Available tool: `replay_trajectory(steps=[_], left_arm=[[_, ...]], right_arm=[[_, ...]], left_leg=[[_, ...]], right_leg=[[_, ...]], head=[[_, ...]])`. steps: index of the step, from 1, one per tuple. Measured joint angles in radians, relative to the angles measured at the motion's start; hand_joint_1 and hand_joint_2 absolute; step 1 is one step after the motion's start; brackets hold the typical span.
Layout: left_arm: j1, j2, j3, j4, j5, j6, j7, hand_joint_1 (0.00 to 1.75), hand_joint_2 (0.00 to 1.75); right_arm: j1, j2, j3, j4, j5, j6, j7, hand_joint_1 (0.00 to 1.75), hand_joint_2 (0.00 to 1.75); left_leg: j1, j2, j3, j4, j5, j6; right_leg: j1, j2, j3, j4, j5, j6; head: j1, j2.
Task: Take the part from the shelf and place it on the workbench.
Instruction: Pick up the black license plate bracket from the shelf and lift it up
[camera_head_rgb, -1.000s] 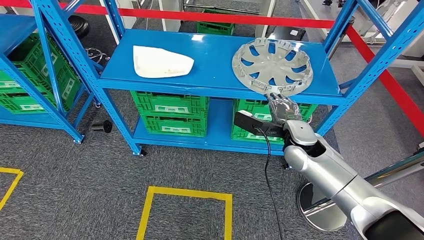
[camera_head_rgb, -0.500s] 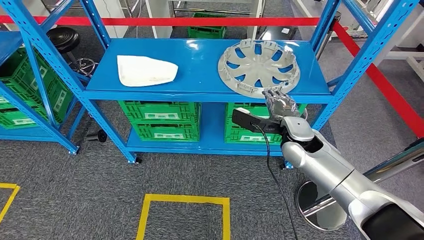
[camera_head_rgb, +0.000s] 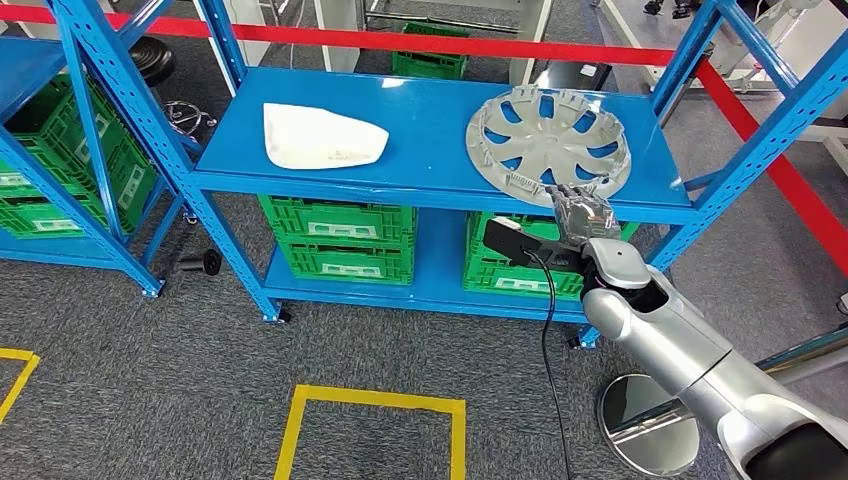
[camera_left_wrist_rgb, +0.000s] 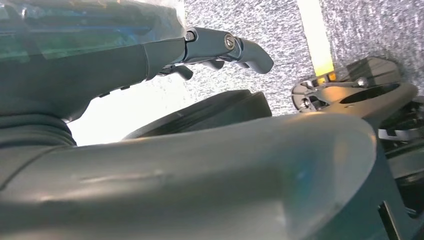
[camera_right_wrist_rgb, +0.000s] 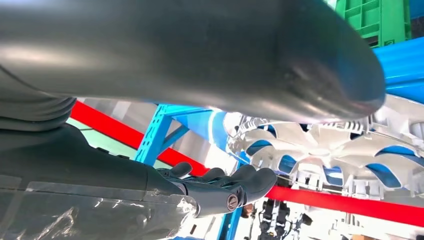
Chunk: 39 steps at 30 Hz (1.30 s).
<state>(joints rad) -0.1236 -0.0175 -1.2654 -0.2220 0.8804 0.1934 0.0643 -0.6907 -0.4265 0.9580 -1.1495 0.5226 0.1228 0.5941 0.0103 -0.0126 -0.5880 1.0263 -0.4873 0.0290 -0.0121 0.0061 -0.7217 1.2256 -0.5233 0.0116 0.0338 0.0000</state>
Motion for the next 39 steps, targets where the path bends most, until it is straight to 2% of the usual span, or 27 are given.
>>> replay_trajectory(steps=[1, 2, 3, 5, 8, 9, 11, 12, 13, 14, 15, 17, 18, 19, 23, 25, 27, 28, 29, 30, 32, 33, 34, 35, 38, 39], left_arm=[[0.000, 0.000, 0.000, 0.000, 0.000, 0.000, -0.001, 0.00, 0.00], [-0.001, 0.000, 0.000, 0.000, 0.000, 0.000, -0.002, 0.00, 0.00], [-0.002, -0.001, 0.000, 0.000, 0.000, 0.000, -0.003, 0.00, 0.00], [-0.003, -0.001, 0.000, 0.000, 0.000, 0.000, -0.004, 0.00, 0.00], [-0.003, 0.000, 0.000, 0.000, 0.001, 0.000, -0.005, 0.00, 0.00], [-0.003, 0.000, 0.000, 0.000, 0.001, 0.000, -0.005, 0.00, 0.00], [-0.002, 0.000, 0.000, 0.000, 0.001, 0.000, -0.005, 0.00, 0.00], [-0.001, 0.000, 0.000, 0.000, 0.001, 0.000, -0.005, 0.00, 0.00], [0.000, 0.000, 0.000, 0.000, 0.001, 0.001, -0.005, 0.00, 0.00], [0.001, 0.000, 0.000, 0.000, 0.001, 0.001, -0.005, 0.00, 0.00], [0.001, 0.001, 0.000, 0.000, 0.001, 0.001, -0.005, 0.00, 0.00], [0.000, 0.001, 0.000, 0.000, 0.001, 0.001, -0.005, 0.00, 0.00], [-0.001, 0.001, 0.000, 0.000, 0.001, 0.001, -0.005, 0.00, 0.00], [-0.001, 0.001, 0.000, 0.000, 0.002, 0.001, -0.005, 0.00, 0.00], [0.000, 0.001, 0.000, 0.001, 0.001, 0.004, -0.006, 0.00, 0.00], [-0.002, 0.001, 0.000, 0.001, 0.001, 0.005, -0.007, 0.00, 0.00], [-0.002, 0.001, 0.000, 0.001, 0.001, 0.005, -0.008, 0.00, 0.00], [-0.002, 0.002, 0.000, 0.001, 0.001, 0.005, -0.008, 0.00, 0.00], [-0.001, 0.002, 0.000, 0.001, 0.001, 0.005, -0.008, 0.00, 0.00], [-0.001, 0.002, 0.000, 0.001, 0.001, 0.005, -0.008, 0.00, 0.00], [-0.001, 0.003, 0.000, 0.002, 0.001, 0.005, -0.008, 0.00, 0.00], [-0.002, 0.003, 0.000, 0.002, 0.001, 0.004, -0.008, 0.00, 0.00], [-0.003, 0.003, 0.000, 0.002, 0.001, 0.005, -0.008, 0.00, 0.00], [-0.003, 0.003, 0.000, 0.002, 0.001, 0.004, -0.008, 0.00, 0.00], [-0.003, 0.004, 0.000, 0.002, 0.002, 0.004, -0.008, 0.00, 0.00], [-0.003, 0.005, 0.000, 0.002, 0.002, 0.004, -0.008, 0.00, 0.00]], right_arm=[[0.000, -0.003, -0.002, -0.001, -0.001, 0.000, 0.000, 0.00, 0.00], [-0.001, -0.005, -0.003, -0.002, -0.001, 0.000, 0.001, 0.00, 0.00], [-0.002, -0.008, -0.006, -0.004, -0.002, 0.000, 0.002, 0.00, 0.00], [-0.002, -0.014, -0.009, -0.009, -0.002, 0.000, 0.006, 0.00, 0.00], [0.000, -0.023, -0.015, -0.017, -0.006, 0.000, 0.011, 0.00, 0.00], [0.000, -0.025, -0.016, -0.020, -0.007, 0.000, 0.012, 0.00, 0.00], [0.002, -0.028, -0.017, -0.024, -0.007, 0.000, 0.012, 0.00, 0.00], [0.005, -0.028, -0.017, -0.024, -0.007, 0.000, 0.012, 0.00, 0.00], [0.007, -0.029, -0.017, -0.024, -0.007, 0.000, 0.012, 0.00, 0.00], [0.010, -0.029, -0.017, -0.025, -0.007, 0.000, 0.012, 0.00, 0.00], [0.011, -0.030, -0.017, -0.025, -0.007, 0.000, 0.012, 0.00, 0.00], [0.011, -0.032, -0.018, -0.028, -0.007, 0.000, 0.013, 0.00, 0.00], [0.010, -0.033, -0.019, -0.030, -0.008, 0.000, 0.014, 0.00, 0.00], [0.010, -0.034, -0.019, -0.032, -0.009, 0.000, 0.014, 0.00, 0.00], [0.012, -0.043, -0.023, -0.039, -0.011, -0.001, 0.017, 0.00, 0.00], [0.011, -0.048, -0.027, -0.041, -0.012, -0.002, 0.017, 0.00, 0.00], [0.016, -0.050, -0.028, -0.041, -0.014, -0.002, 0.017, 0.00, 0.00], [0.020, -0.050, -0.028, -0.041, -0.016, -0.002, 0.017, 0.00, 0.00], [0.024, -0.050, -0.028, -0.041, -0.017, -0.002, 0.017, 0.00, 0.00], [0.026, -0.050, -0.029, -0.041, -0.017, -0.002, 0.017, 0.00, 0.00], [0.026, -0.051, -0.031, -0.042, -0.018, -0.002, 0.017, 0.00, 0.00], [0.025, -0.052, -0.033, -0.043, -0.018, -0.001, 0.017, 0.00, 0.00], [0.025, -0.053, -0.034, -0.044, -0.018, -0.001, 0.018, 0.00, 0.00], [0.024, -0.054, -0.034, -0.045, -0.019, -0.001, 0.018, 0.00, 0.00], [0.024, -0.056, -0.038, -0.048, -0.019, 0.000, 0.019, 0.00, 0.00], [0.023, -0.056, -0.039, -0.050, -0.019, -0.001, 0.019, 0.00, 0.00]], left_leg=[[0.000, 0.000, 0.006, 0.000, -0.004, -0.002], [-0.002, 0.000, 0.009, 0.001, -0.008, -0.005], [-0.004, -0.001, 0.011, 0.001, -0.011, -0.010], [-0.006, 0.000, 0.012, -0.001, -0.014, -0.020], [-0.005, 0.001, 0.010, 0.014, -0.032, -0.037], [-0.004, 0.001, -0.005, 0.048, -0.050, -0.041], [-0.001, 0.002, -0.062, 0.167, -0.101, -0.047], [-0.001, 0.002, -0.094, 0.224, -0.118, -0.050], [0.000, 0.002, -0.115, 0.258, -0.120, -0.052], [0.000, 0.002, -0.122, 0.258, -0.102, -0.053], [0.000, 0.002, -0.110, 0.221, -0.068, -0.053], [0.000, 0.002, -0.063, 0.103, 0.002, -0.049], [-0.002, 0.002, -0.041, 0.055, 0.017, -0.045], [-0.003, 0.001, -0.028, 0.028, 0.019, -0.040], [-0.001, 0.000, -0.019, 0.009, 0.011, -0.016], [0.002, 0.000, -0.015, 0.005, 0.010, -0.007], [0.002, 0.000, -0.012, 0.005, 0.005, -0.001], [0.002, 0.000, -0.009, 0.005, 0.002, 0.000], [0.002, 0.000, -0.005, 0.005, -0.002, 0.000], [0.002, 0.000, 0.001, 0.005, -0.006, -0.001], [0.002, -0.001, 0.015, 0.005, -0.016, -0.006], [0.000, -0.002, 0.020, 0.006, -0.021, -0.010], [-0.001, -0.003, 0.023, 0.005, -0.024, -0.015], [-0.002, -0.003, 0.024, 0.004, -0.027, -0.021], [-0.002, -0.001, 0.026, 0.004, -0.036, -0.037], [-0.002, -0.001, 0.019, 0.022, -0.048, -0.042]], right_leg=[[0.001, 0.000, 0.028, -0.068, 0.039, -0.004], [0.003, -0.001, 0.056, -0.132, 0.065, -0.008], [0.005, -0.001, 0.076, -0.176, 0.078, -0.012], [0.009, 0.000, 0.088, -0.201, 0.071, -0.020], [0.002, 0.001, 0.101, -0.213, 0.069, -0.036], [-0.001, 0.000, 0.108, -0.217, 0.068, -0.041], [-0.002, -0.001, 0.117, -0.218, 0.061, -0.048], [-0.002, 0.000, 0.121, -0.217, 0.057, -0.050], [-0.002, 0.000, 0.125, -0.215, 0.053, -0.050], [-0.002, 0.001, 0.130, -0.213, 0.047, -0.048], [-0.002, 0.002, 0.135, -0.210, 0.042, -0.046], [-0.001, 0.004, 0.145, -0.205, 0.029, -0.038], [0.001, 0.004, 0.147, -0.202, 0.024, -0.033], [0.002, 0.005, 0.146, -0.201, 0.022, -0.027], [0.001, 0.002, 0.139, -0.191, 0.010, -0.006], [0.000, 0.000, 0.097, -0.108, -0.030, 0.002], [-0.001, 0.000, 0.020, 0.023, -0.076, 0.005], [-0.001, 0.000, -0.010, 0.067, -0.082, 0.006], [-0.001, 0.000, -0.025, 0.079, -0.068, 0.005], [-0.001, 0.000, -0.022, 0.054, -0.037, 0.004], [0.000, 0.000, 0.025, -0.070, 0.046, -0.003], [0.002, 0.000, 0.052, -0.131, 0.071, -0.006], [0.004, 0.000, 0.070, -0.171, 0.081, -0.010], [0.006, 0.001, 0.078, -0.189, 0.078, -0.015], [0.003, 0.003, 0.087, -0.202, 0.072, -0.030], [0.000, 0.002, 0.093, -0.206, 0.071, -0.036]], head=[[0.003, 0.000], [0.006, 0.000], [0.007, 0.000], [0.007, 0.000], [0.003, 0.000], [-0.002, 0.000], [-0.014, 0.000], [-0.018, 0.000], [-0.022, 0.000], [-0.025, 0.000], [-0.028, 0.000], [-0.034, 0.000], [-0.037, 0.000], [-0.037, 0.000], [-0.032, 0.000], [-0.021, 0.000], [-0.011, 0.000], [-0.008, 0.000], [-0.004, 0.000], [-0.001, 0.000], [0.005, 0.000], [0.007, 0.000], [0.009, 0.000], [0.009, 0.000], [0.005, 0.000], [0.001, 0.000]])
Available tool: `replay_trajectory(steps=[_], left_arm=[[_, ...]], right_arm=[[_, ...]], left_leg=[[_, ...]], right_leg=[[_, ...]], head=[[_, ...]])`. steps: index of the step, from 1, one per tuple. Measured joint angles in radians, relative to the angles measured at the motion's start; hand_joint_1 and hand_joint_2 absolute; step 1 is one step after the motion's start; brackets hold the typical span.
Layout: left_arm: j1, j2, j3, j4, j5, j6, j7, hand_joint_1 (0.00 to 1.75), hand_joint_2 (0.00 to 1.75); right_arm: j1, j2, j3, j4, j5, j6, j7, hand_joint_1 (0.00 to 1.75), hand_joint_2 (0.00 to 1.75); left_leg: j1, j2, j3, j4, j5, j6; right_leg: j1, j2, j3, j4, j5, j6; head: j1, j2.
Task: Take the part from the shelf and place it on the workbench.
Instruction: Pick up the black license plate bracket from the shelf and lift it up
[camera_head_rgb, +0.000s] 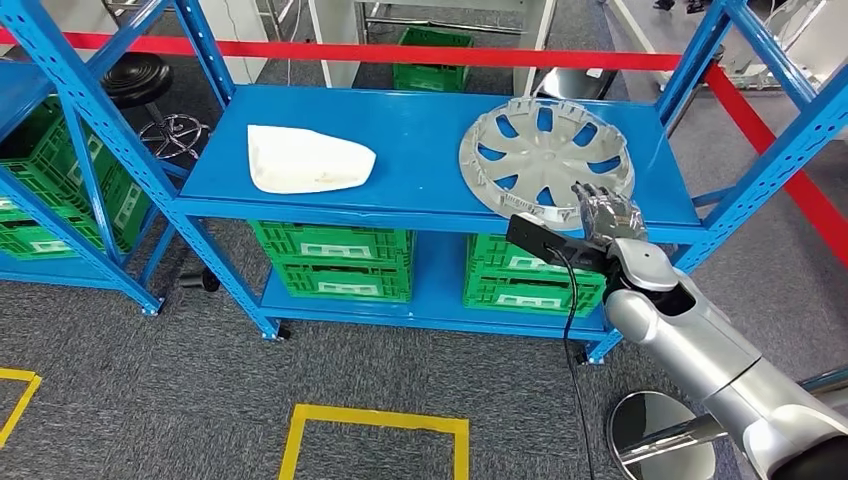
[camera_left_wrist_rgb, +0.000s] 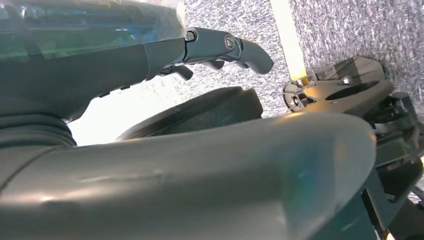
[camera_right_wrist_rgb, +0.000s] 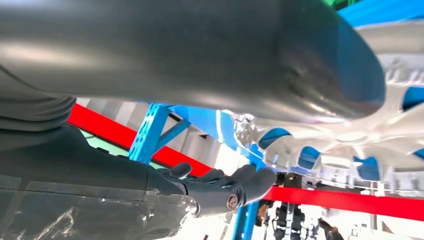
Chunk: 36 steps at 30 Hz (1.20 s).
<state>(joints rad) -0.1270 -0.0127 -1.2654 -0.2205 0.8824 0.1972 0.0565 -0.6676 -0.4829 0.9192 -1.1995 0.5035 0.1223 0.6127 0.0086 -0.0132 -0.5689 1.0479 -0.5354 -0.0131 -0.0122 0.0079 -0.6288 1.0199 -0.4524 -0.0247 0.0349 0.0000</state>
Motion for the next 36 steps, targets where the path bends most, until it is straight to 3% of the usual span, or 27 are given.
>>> replay_trajectory(steps=[3, 4, 5, 6, 8, 10, 12, 15, 16, 18, 20, 21, 22, 24, 25, 29, 31, 34, 35, 36], left_arm=[[0.000, 0.000, 0.000, 0.000, 0.000, 0.000, 0.000, 0.00, 0.00], [0.001, 0.001, 0.000, 0.000, 0.000, 0.000, 0.000, 0.00, 0.00], [0.002, 0.001, 0.000, 0.000, 0.000, 0.000, 0.000, 0.00, 0.00], [0.003, 0.001, 0.000, 0.000, 0.000, 0.000, 0.000, 0.00, 0.00], [0.004, 0.002, 0.000, 0.000, 0.000, 0.000, 0.000, 0.00, 0.00], [0.003, 0.003, 0.000, 0.000, 0.000, 0.000, -0.001, 0.00, 0.00], [0.002, 0.003, 0.000, 0.000, 0.000, 0.000, -0.001, 0.00, 0.00], [0.002, 0.003, 0.000, 0.001, 0.000, 0.001, -0.002, 0.00, 0.00], [0.002, 0.003, 0.000, 0.001, 0.000, 0.001, -0.003, 0.00, 0.00], [0.001, 0.002, 0.000, 0.001, 0.000, 0.001, -0.003, 0.00, 0.00], [0.002, 0.001, 0.000, 0.001, 0.000, 0.001, -0.003, 0.00, 0.00], [0.003, 0.002, 0.000, 0.001, 0.000, 0.001, -0.003, 0.00, 0.00], [0.004, 0.001, 0.000, 0.002, 0.000, 0.001, -0.003, 0.00, 0.00], [0.003, 0.001, 0.000, 0.002, 0.000, 0.001, -0.004, 0.00, 0.00], [0.003, 0.001, 0.000, 0.002, 0.000, 0.001, -0.004, 0.00, 0.00], [0.001, 0.000, 0.000, 0.003, 0.000, 0.001, -0.004, 0.00, 0.00], [0.000, 0.001, 0.000, 0.003, 0.000, 0.001, -0.005, 0.00, 0.00], [0.001, 0.001, 0.000, 0.003, 0.000, 0.001, -0.005, 0.00, 0.00], [0.002, 0.001, 0.000, 0.003, 0.000, 0.001, -0.005, 0.00, 0.00], [0.003, 0.001, 0.000, 0.003, 0.000, 0.001, -0.005, 0.00, 0.00]], right_arm=[[0.001, 0.000, 0.000, -0.003, 0.000, 0.000, 0.000, 0.00, 0.00], [0.003, 0.000, 0.000, -0.003, 0.000, 0.000, 0.000, 0.00, 0.00], [0.004, 0.000, 0.000, -0.003, 0.000, 0.000, 0.000, 0.00, 0.00], [0.005, 0.000, 0.000, -0.003, 0.000, 0.000, 0.000, 0.00, 0.00], [0.006, 0.000, 0.000, -0.004, -0.001, 0.000, 0.000, 0.00, 0.00], [0.005, 0.000, 0.000, -0.005, -0.001, 0.000, 0.000, 0.00, 0.00], [0.005, 0.000, 0.001, -0.007, -0.001, 0.001, 0.000, 0.00, 0.00], [0.005, -0.002, -0.002, -0.009, -0.001, 0.000, 0.001, 0.00, 0.00], [0.004, -0.002, -0.003, -0.010, -0.001, -0.001, 0.001, 0.00, 0.00], [0.005, -0.002, -0.003, -0.010, -0.001, -0.001, 0.001, 0.00, 0.00], [0.013, -0.002, -0.002, -0.010, -0.001, -0.001, 0.002, 0.00, 0.00], [0.016, -0.002, -0.002, -0.010, -0.001, -0.001, 0.002, 0.00, 0.00], [0.017, -0.002, -0.002, -0.010, -0.001, -0.001, 0.002, 0.00, 0.00], [0.015, -0.002, -0.003, -0.010, -0.001, -0.002, 0.002, 0.00, 0.00], [0.015, -0.003, -0.003, -0.010, -0.001, -0.002, 0.002, 0.00, 0.00], [0.016, -0.004, -0.004, -0.011, -0.001, -0.003, 0.002, 0.00, 0.00], [0.015, -0.005, -0.005, -0.012, -0.001, -0.004, 0.002, 0.00, 0.00], [0.016, -0.004, -0.005, -0.013, -0.001, -0.004, 0.002, 0.00, 0.00], [0.018, -0.004, -0.004, -0.013, -0.001, -0.003, 0.002, 0.00, 0.00], [0.020, -0.004, -0.003, -0.013, -0.001, -0.003, 0.002, 0.00, 0.00]], left_leg=[[0.002, 0.002, -0.080, 0.164, -0.069, -0.010], [0.003, 0.002, -0.111, 0.218, -0.083, -0.011], [0.003, 0.002, -0.130, 0.243, -0.077, -0.012], [0.003, 0.002, -0.133, 0.231, -0.052, -0.011], [0.001, 0.001, -0.094, 0.121, 0.029, -0.003], [-0.003, 0.002, -0.048, 0.018, 0.069, 0.008], [-0.008, 0.001, -0.032, -0.011, 0.060, 0.017], [-0.002, 0.000, -0.022, -0.028, 0.060, 0.031], [0.001, 0.000, -0.017, -0.033, 0.061, 0.036], [0.003, 0.000, -0.011, -0.037, 0.057, 0.042], [0.003, 0.000, -0.005, -0.036, 0.050, 0.044], [0.003, 0.000, 0.000, -0.035, 0.045, 0.043], [0.003, 0.000, 0.007, -0.034, 0.039, 0.041], [0.002, 0.000, 0.021, -0.032, 0.026, 0.033], [0.000, 0.000, 0.025, -0.031, 0.020, 0.028], [-0.001, 0.001, 0.032, -0.038, 0.009, 0.005], [-0.001, 0.002, 0.018, 0.000, -0.016, -0.005], [0.001, 0.003, -0.081, 0.185, -0.080, -0.012], [0.001, 0.003, -0.112, 0.229, -0.083, -0.012], [0.001, 0.003, -0.127, 0.240, -0.065, -0.011]], right_leg=[[-0.002, -0.003, 0.015, -0.004, -0.009, -0.013], [-0.001, -0.002, 0.019, -0.003, -0.012, -0.015], [0.000, -0.002, 0.023, -0.003, -0.016, -0.015], [0.001, -0.001, 0.028, -0.002, -0.021, -0.015], [0.002, 0.001, 0.042, 0.000, -0.031, -0.011], [0.005, 0.003, 0.050, 0.002, -0.040, -0.002], [0.006, 0.003, 0.048, 0.001, -0.042, 0.008], [0.004, 0.000, 0.042, 0.014, -0.055, 0.025], [0.004, -0.001, 0.026, 0.047, -0.072, 0.030], [0.000, -0.002, -0.042, 0.168, -0.119, 0.036], [-0.003, -0.002, -0.106, 0.263, -0.133, 0.041], [-0.004, -0.002, -0.115, 0.260, -0.111, 0.042], [-0.006, -0.002, -0.104, 0.218, -0.072, 0.042], [-0.005, -0.004, -0.053, 0.089, 0.005, 0.040], [-0.004, -0.004, -0.031, 0.039, 0.022, 0.036], [-0.002, -0.002, -0.009, 0.000, 0.008, 0.011], [-0.006, -0.002, 0.004, -0.006, 0.003, -0.002], [-0.003, -0.003, 0.021, -0.008, -0.010, -0.014], [-0.001, -0.003, 0.027, -0.008, -0.015, -0.015], [0.001, -0.002, 0.034, -0.007, -0.021, -0.015]], head=[[-0.019, 0.000], [-0.023, 0.000], [-0.026, 0.000], [-0.029, 0.000], [-0.034, 0.000], [-0.038, 0.000], [-0.037, 0.000], [-0.033, 0.000], [-0.029, 0.000], [-0.018, 0.000], [-0.010, 0.000], [-0.006, 0.000], [-0.003, 0.000], [0.003, 0.000], [0.005, 0.000], [0.001, 0.000], [-0.007, 0.000], [-0.024, 0.000], [-0.028, 0.000], [-0.030, 0.000]])
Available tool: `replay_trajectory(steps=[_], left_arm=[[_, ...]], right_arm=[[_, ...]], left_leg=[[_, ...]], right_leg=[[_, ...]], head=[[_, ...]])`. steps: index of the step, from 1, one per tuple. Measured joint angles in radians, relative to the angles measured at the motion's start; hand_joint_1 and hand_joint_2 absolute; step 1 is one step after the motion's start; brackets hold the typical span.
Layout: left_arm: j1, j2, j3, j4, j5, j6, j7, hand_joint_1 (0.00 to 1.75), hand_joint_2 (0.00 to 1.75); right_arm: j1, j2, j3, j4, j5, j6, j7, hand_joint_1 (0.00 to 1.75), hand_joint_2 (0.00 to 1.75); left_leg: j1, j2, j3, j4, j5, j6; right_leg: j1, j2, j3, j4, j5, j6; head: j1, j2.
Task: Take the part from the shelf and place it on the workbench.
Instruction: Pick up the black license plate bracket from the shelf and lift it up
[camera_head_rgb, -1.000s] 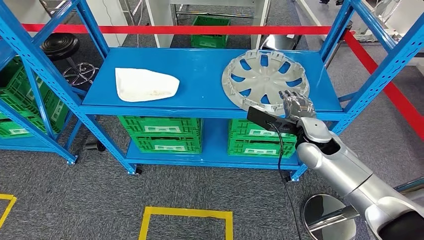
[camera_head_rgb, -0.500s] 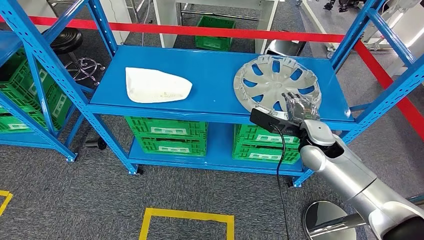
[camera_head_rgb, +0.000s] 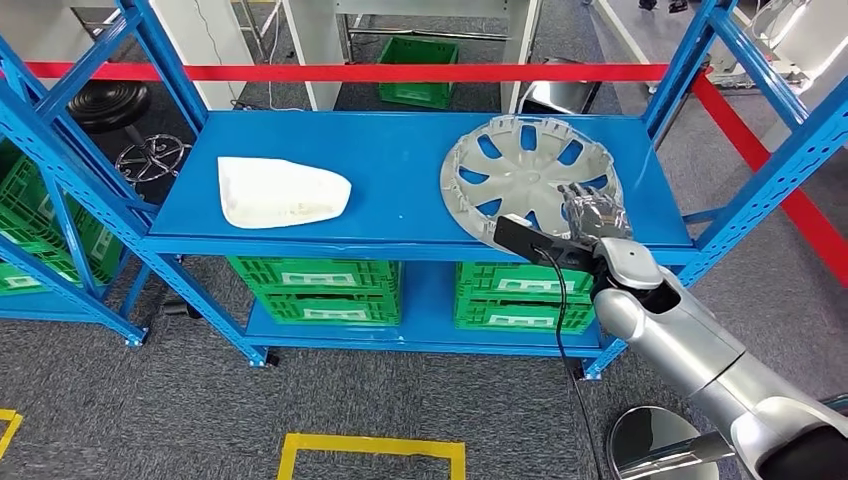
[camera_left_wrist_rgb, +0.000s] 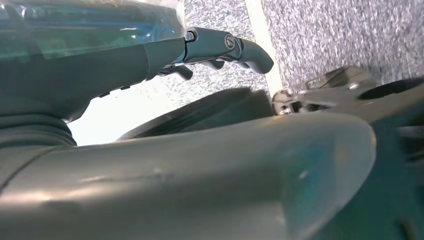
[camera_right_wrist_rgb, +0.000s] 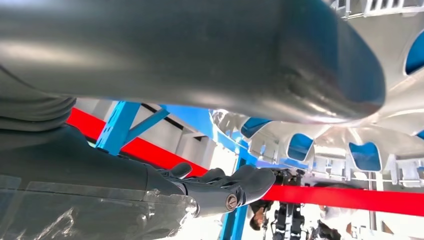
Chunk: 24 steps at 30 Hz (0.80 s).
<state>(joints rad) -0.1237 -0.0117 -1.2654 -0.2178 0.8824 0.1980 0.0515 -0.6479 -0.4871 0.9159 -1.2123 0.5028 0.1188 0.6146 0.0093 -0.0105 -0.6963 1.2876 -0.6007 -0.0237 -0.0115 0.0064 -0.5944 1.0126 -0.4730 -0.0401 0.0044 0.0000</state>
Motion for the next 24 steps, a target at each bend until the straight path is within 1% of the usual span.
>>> replay_trajectory(steps=[1, 2, 3, 4, 5, 7, 9, 10, 11, 13, 14, 15, 16, 17, 18, 19, 20, 21, 22, 24], left_arm=[[0.001, 0.000, 0.000, 0.000, 0.000, 0.000, 0.000, 0.00, 0.00], [0.001, 0.000, 0.000, 0.000, 0.000, 0.000, 0.000, 0.00, 0.00], [0.001, 0.001, 0.000, 0.000, 0.000, 0.000, 0.000, 0.00, 0.00], [0.000, 0.002, 0.000, 0.000, 0.000, 0.000, 0.000, 0.00, 0.00], [-0.001, 0.002, 0.000, 0.000, 0.000, 0.000, 0.000, 0.00, 0.00], [-0.001, 0.002, 0.000, 0.000, 0.000, 0.000, 0.000, 0.00, 0.00], [-0.001, 0.002, 0.000, 0.000, 0.000, 0.000, -0.001, 0.00, 0.00], [-0.002, 0.002, 0.000, 0.000, 0.000, 0.000, -0.001, 0.00, 0.00], [-0.003, 0.001, 0.000, 0.000, -0.001, 0.000, -0.001, 0.00, 0.00], [-0.004, 0.000, 0.000, 0.000, -0.001, 0.000, -0.001, 0.00, 0.00], [-0.004, 0.000, 0.000, 0.000, -0.002, 0.000, -0.001, 0.00, 0.00], [-0.003, 0.000, 0.000, 0.000, -0.002, 0.000, -0.001, 0.00, 0.00], [-0.002, 0.000, 0.000, 0.000, -0.002, 0.000, 0.000, 0.00, 0.00], [-0.002, -0.001, 0.000, 0.000, -0.003, 0.000, 0.000, 0.00, 0.00], [-0.002, -0.001, 0.000, 0.000, -0.004, 0.000, 0.000, 0.00, 0.00], [-0.003, -0.001, 0.000, 0.000, -0.005, 0.000, 0.000, 0.00, 0.00], [-0.004, -0.001, 0.000, 0.000, -0.006, 0.000, 0.000, 0.00, 0.00], [-0.005, -0.001, 0.000, 0.000, -0.006, 0.000, 0.000, 0.00, 0.00], [-0.006, -0.001, 0.000, 0.000, -0.006, 0.000, 0.000, 0.00, 0.00], [-0.006, -0.001, 0.000, 0.000, -0.006, 0.000, 0.000, 0.00, 0.00]], right_arm=[[0.001, 0.000, 0.000, 0.000, 0.000, 0.000, 0.000, 0.00, 0.00], [0.000, 0.000, 0.000, 0.000, 0.000, 0.000, 0.000, 0.00, 0.00], [0.000, 0.000, 0.000, 0.000, 0.000, 0.000, 0.000, 0.00, 0.00], [-0.001, 0.000, 0.001, 0.000, 0.000, 0.000, 0.000, 0.00, 0.00], [-0.002, 0.000, 0.001, 0.000, 0.000, 0.000, 0.000, 0.00, 0.00], [-0.002, 0.000, 0.002, 0.000, 0.000, 0.000, 0.000, 0.00, 0.00], [-0.002, -0.001, -0.001, -0.001, 0.000, -0.001, 0.000, 0.00, 0.00], [-0.004, -0.001, -0.002, -0.002, 0.000, -0.002, 0.000, 0.00, 0.00], [-0.006, -0.002, -0.003, -0.002, 0.000, -0.003, 0.000, 0.00, 0.00], [-0.004, -0.003, -0.003, -0.002, 0.000, -0.003, 0.000, 0.00, 0.00], [0.000, -0.003, -0.002, -0.002, 0.000, -0.003, 0.000, 0.00, 0.00], [0.003, -0.003, -0.001, -0.002, 0.000, -0.002, 0.000, 0.00, 0.00], [0.004, -0.003, -0.001, -0.002, 0.000, -0.002, 0.000, 0.00, 0.00], [0.005, -0.003, -0.001, -0.002, 0.000, -0.002, 0.000, 0.00, 0.00], [0.004, -0.003, -0.001, -0.002, 0.000, -0.002, 0.000, 0.00, 0.00], [0.004, -0.002, -0.001, -0.002, 0.000, -0.002, -0.001, 0.00, 0.00], [0.003, -0.002, 0.000, -0.001, 0.000, -0.001, -0.002, 0.00, 0.00], [0.002, -0.002, 0.000, -0.001, 0.000, -0.001, -0.003, 0.00, 0.00], [0.002, -0.002, 0.000, 0.000, 0.000, -0.001, -0.004, 0.00, 0.00], [0.002, -0.002, -0.001, 0.000, 0.000, -0.002, -0.005, 0.00, 0.00]], left_leg=[[0.000, 0.000, 0.002, -0.027, 0.036, 0.003], [-0.001, 0.000, 0.019, -0.085, 0.083, 0.008], [-0.004, 0.000, 0.041, -0.142, 0.120, 0.014], [-0.007, 0.000, 0.063, -0.194, 0.144, 0.021], [-0.010, 0.000, 0.079, -0.230, 0.150, 0.026], [-0.013, -0.001, 0.092, -0.254, 0.137, 0.034], [-0.007, -0.002, 0.099, -0.270, 0.135, 0.042], [-0.003, -0.002, 0.104, -0.277, 0.136, 0.046], [0.000, -0.002, 0.110, -0.283, 0.135, 0.050], [-0.001, -0.002, 0.117, -0.284, 0.129, 0.056], [-0.001, -0.002, 0.121, -0.283, 0.125, 0.057], [-0.001, -0.002, 0.126, -0.283, 0.120, 0.056], [-0.001, -0.003, 0.133, -0.281, 0.114, 0.055], [0.000, -0.003, 0.141, -0.280, 0.107, 0.053], [0.000, -0.003, 0.148, -0.279, 0.099, 0.049], [-0.002, -0.003, 0.154, -0.277, 0.092, 0.044], [-0.003, -0.003, 0.157, -0.276, 0.086, 0.038], [-0.004, -0.003, 0.158, -0.276, 0.083, 0.032], [-0.004, -0.003, 0.159, -0.277, 0.081, 0.026], [-0.004, -0.001, 0.162, -0.276, 0.072, 0.015]], right_leg=[[0.002, 0.001, 0.008, 0.001, -0.006, 0.001], [0.003, 0.002, 0.018, 0.001, -0.013, 0.002], [0.004, 0.003, 0.027, 0.001, -0.020, 0.005], [0.006, 0.003, 0.033, 0.001, -0.026, 0.008], [0.006, 0.004, 0.035, 0.002, -0.029, 0.013], [0.007, 0.004, 0.032, -0.001, -0.031, 0.024], [0.006, 0.002, 0.030, 0.002, -0.038, 0.036], [0.006, 0.001, 0.019, 0.025, -0.051, 0.042], [0.005, 0.001, -0.005, 0.070, -0.071, 0.047], [0.002, 0.000, -0.080, 0.199, -0.114, 0.054], [0.000, 0.000, -0.115, 0.250, -0.122, 0.057], [-0.002, 0.000, -0.135, 0.268, -0.109, 0.059], [-0.004, 0.000, -0.138, 0.248, -0.076, 0.060], [-0.005, -0.001, -0.123, 0.192, -0.029, 0.060], [-0.006, -0.002, -0.098, 0.127, 0.013, 0.059], [-0.004, -0.002, -0.075, 0.070, 0.040, 0.056], [-0.002, -0.003, -0.057, 0.031, 0.050, 0.051], [0.000, -0.002, -0.050, 0.016, 0.045, 0.045], [0.002, -0.001, -0.047, 0.010, 0.039, 0.038], [-0.001, 0.000, -0.041, 0.003, 0.032, 0.025]], head=[[-0.002, 0.000], [-0.005, 0.000], [-0.006, 0.000], [-0.007, 0.000], [-0.008, 0.000], [-0.009, 0.000], [-0.008, 0.000], [-0.004, 0.000], [0.001, 0.000], [0.012, 0.000], [0.015, 0.000], [0.019, 0.000], [0.022, 0.000], [0.025, 0.000], [0.029, 0.000], [0.031, 0.000], [0.033, 0.000], [0.033, 0.000], [0.032, 0.000], [0.029, 0.000]])
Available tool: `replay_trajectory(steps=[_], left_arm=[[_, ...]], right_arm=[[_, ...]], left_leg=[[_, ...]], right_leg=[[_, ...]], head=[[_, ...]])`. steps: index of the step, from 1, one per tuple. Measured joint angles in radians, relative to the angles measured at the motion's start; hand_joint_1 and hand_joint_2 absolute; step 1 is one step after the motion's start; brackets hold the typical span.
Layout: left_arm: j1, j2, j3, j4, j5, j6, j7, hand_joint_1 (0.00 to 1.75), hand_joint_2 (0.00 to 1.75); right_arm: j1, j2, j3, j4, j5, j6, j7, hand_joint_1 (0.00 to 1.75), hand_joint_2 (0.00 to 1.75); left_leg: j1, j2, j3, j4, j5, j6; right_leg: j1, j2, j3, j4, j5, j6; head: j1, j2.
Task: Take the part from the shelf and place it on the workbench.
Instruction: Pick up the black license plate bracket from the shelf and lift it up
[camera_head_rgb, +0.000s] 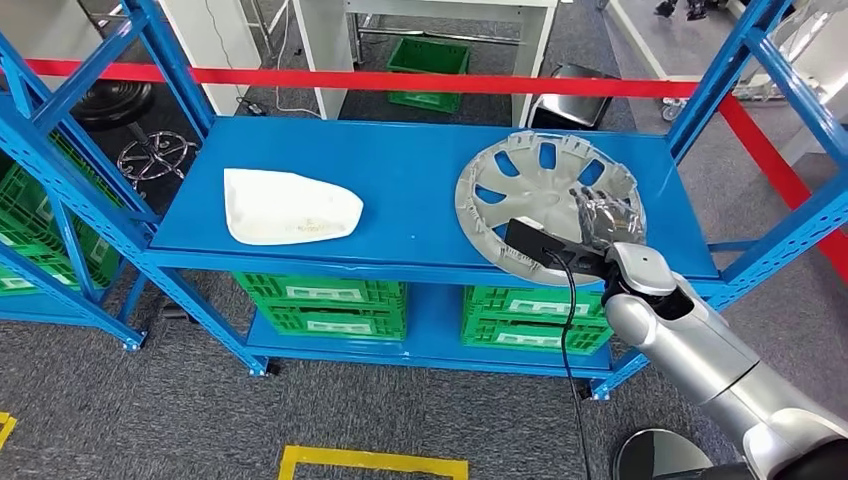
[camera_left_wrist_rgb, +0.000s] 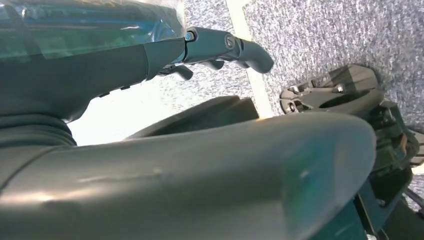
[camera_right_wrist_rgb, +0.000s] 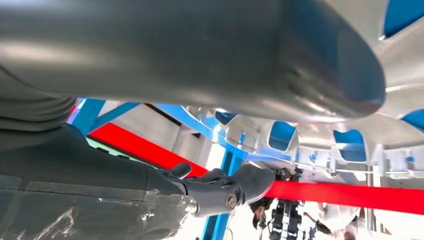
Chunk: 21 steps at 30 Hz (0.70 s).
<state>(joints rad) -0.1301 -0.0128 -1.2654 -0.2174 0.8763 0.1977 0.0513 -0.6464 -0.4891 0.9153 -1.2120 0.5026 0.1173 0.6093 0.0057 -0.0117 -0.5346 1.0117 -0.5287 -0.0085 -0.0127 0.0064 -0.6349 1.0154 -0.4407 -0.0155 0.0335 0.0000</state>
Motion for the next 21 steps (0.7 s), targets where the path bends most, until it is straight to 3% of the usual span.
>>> replay_trajectory(steps=[2, 4, 6, 7, 8, 10, 11, 14, 21], left_arm=[[-0.002, 0.001, 0.000, 0.000, 0.000, 0.000, 0.000, 0.00, 0.00], [-0.002, 0.001, 0.000, 0.000, 0.000, 0.000, 0.000, 0.00, 0.00], [0.001, 0.001, 0.000, 0.000, 0.000, 0.000, 0.000, 0.00, 0.00], [0.002, 0.001, 0.000, 0.000, 0.000, 0.000, 0.000, 0.00, 0.00], [0.003, 0.001, 0.000, 0.000, 0.000, 0.001, 0.000, 0.00, 0.00], [0.002, 0.002, 0.000, 0.000, -0.001, 0.001, 0.000, 0.00, 0.00], [0.001, 0.003, 0.000, 0.000, -0.001, 0.002, 0.000, 0.00, 0.00], [0.001, 0.002, 0.000, 0.000, -0.002, 0.002, -0.002, 0.00, 0.00], [0.002, 0.002, 0.000, 0.000, -0.002, 0.002, -0.003, 0.00, 0.00]], right_arm=[[-0.001, 0.000, -0.001, 0.000, 0.000, -0.001, -0.001, 0.00, 0.00], [-0.001, 0.001, 0.001, 0.000, 0.000, -0.001, -0.001, 0.00, 0.00], [0.002, 0.002, 0.002, 0.000, 0.000, -0.001, -0.001, 0.00, 0.00], [0.003, 0.002, 0.003, 0.000, 0.000, -0.001, -0.001, 0.00, 0.00], [0.004, 0.002, 0.003, 0.000, 0.000, -0.001, -0.001, 0.00, 0.00], [0.004, 0.002, 0.003, 0.001, 0.000, -0.002, -0.002, 0.00, 0.00], [0.005, 0.003, 0.003, 0.001, 0.000, -0.002, -0.003, 0.00, 0.00], [0.009, 0.003, 0.004, 0.003, 0.000, -0.003, -0.006, 0.00, 0.00], [0.012, 0.003, 0.003, 0.005, -0.001, -0.006, -0.007, 0.00, 0.00]], left_leg=[[0.001, 0.001, -0.025, 0.059, -0.031, -0.008], [0.002, 0.001, -0.094, 0.188, -0.076, -0.013], [0.003, 0.001, -0.154, 0.274, -0.080, -0.014], [0.003, 0.001, -0.161, 0.265, -0.054, -0.012], [0.002, 0.001, -0.150, 0.220, -0.011, -0.009], [-0.002, 0.001, -0.110, 0.102, 0.066, 0.002], [-0.004, 0.001, -0.092, 0.059, 0.082, 0.008], [-0.006, -0.001, -0.075, 0.020, 0.072, 0.012], [-0.006, -0.005, -0.078, 0.019, 0.067, 0.017]], right_leg=[[-0.005, -0.002, 0.014, -0.007, -0.005, -0.012], [-0.004, -0.003, 0.025, -0.007, -0.014, -0.020], [-0.001, -0.002, 0.035, -0.005, -0.024, -0.022], [0.000, -0.001, 0.042, -0.004, -0.030, -0.021], [0.001, 0.001, 0.051, -0.003, -0.036, -0.020], [0.003, 0.002, 0.066, -0.002, -0.048, -0.014], [0.005, 0.002, 0.069, -0.001, -0.052, -0.010], [0.007, 0.001, 0.061, 0.004, -0.056, -0.004], [0.007, -0.002, 0.066, -0.010, -0.054, 0.001]], head=[[-0.009, 0.000], [-0.021, 0.000], [-0.027, 0.000], [-0.030, 0.000], [-0.033, 0.000], [-0.036, 0.000], [-0.037, 0.000], [-0.036, 0.000], [-0.024, 0.000]])
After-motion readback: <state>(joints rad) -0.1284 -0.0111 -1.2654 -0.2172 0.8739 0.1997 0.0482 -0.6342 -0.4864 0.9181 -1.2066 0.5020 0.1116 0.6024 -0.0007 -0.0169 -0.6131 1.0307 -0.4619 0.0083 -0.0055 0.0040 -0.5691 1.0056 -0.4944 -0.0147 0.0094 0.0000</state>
